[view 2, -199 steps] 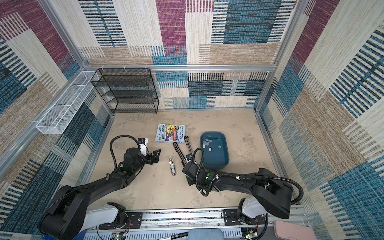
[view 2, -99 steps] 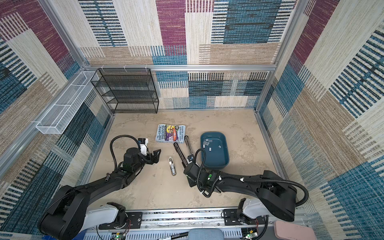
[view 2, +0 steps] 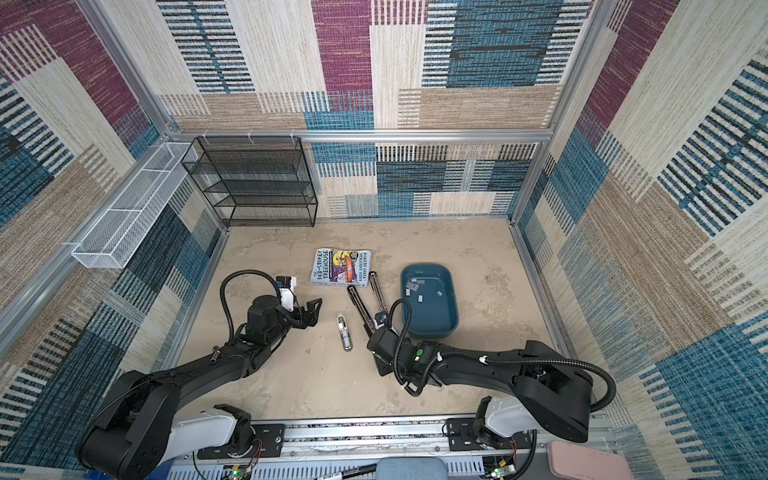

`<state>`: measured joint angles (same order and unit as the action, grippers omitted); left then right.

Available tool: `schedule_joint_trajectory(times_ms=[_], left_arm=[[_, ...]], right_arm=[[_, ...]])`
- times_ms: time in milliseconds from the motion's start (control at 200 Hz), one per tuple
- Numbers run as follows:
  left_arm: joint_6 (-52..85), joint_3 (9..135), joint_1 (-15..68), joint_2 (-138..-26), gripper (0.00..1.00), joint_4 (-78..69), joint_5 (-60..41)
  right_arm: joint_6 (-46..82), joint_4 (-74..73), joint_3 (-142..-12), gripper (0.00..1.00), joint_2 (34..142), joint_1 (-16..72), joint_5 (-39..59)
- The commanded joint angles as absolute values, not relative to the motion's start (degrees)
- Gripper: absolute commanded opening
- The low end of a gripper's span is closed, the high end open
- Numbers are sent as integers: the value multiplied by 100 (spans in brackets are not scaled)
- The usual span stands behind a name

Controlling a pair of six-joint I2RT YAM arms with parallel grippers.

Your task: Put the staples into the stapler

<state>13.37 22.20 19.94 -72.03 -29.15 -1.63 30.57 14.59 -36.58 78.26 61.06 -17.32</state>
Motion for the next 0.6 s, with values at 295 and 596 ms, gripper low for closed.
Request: schedule_joint_trajectory(times_ms=[295, 596], left_arm=[[1213, 2259, 2004, -7207, 93, -2996, -84], [1189, 2437, 2004, -7388, 94, -2884, -17]], right_arm=[[2939, 1898, -4060, 46, 6983, 6108, -2528], [2730, 2184, -4679, 39, 6823, 4310, -2739]])
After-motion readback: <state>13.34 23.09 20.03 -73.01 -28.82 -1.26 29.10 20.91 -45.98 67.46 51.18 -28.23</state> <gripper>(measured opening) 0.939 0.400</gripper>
